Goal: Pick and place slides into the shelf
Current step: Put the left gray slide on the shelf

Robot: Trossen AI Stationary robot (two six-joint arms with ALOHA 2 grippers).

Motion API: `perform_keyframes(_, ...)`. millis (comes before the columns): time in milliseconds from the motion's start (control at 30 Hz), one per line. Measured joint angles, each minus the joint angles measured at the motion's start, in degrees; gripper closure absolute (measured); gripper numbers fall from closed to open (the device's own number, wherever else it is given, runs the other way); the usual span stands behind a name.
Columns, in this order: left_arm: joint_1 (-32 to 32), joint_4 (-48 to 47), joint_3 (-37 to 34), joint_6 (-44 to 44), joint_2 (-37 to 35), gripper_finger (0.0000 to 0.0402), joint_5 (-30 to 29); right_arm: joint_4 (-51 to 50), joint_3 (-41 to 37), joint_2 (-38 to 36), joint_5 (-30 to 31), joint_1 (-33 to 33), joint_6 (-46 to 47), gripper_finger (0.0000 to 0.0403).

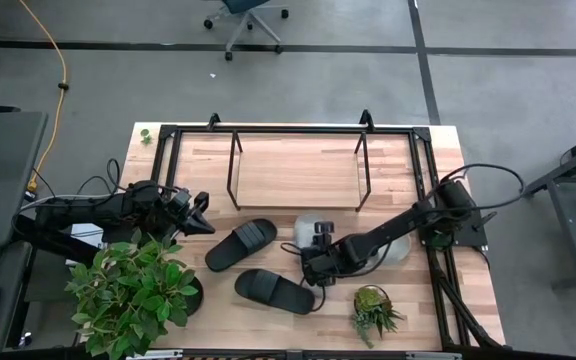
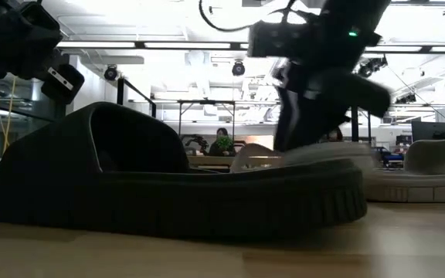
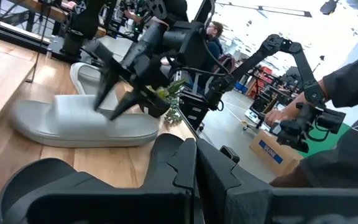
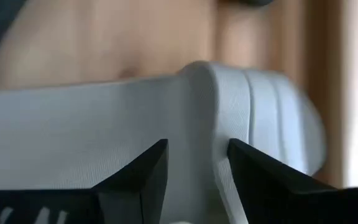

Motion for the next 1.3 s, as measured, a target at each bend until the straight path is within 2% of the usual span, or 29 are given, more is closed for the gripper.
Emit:
perform_keyframes(133,0.0,0.03,0.02,-0.02,0.0,0.0401,0.76,0.58,1.22,0.28,3.29,-0.45,-1.01,0.0242)
perform_keyframes(733,0.0,0.07,0.0,-0.02,0.0,0.0401,0.74,-0.67,1.21,1.11,3.1,-4.77,-0.44,0.0249)
perform_keyframes(867,0.0,0.07,0.01,-0.02,-0.01,0.0401,0.77,-0.72,1.21,1.11,3.26,-4.97,-0.64,0.0286)
perform_keyframes(1100,0.0,0.08,0.01,-0.04,-0.01,0.0401,0.98,-1.63,1.91,1.07,1.57,-4.29,0.56,0.0387)
perform_keyframes(1300,0.0,0.07,0.0,-0.04,0.0,0.0401,1.0,-3.49,5.15,1.07,1.59,-2.78,0.59,0.0393)
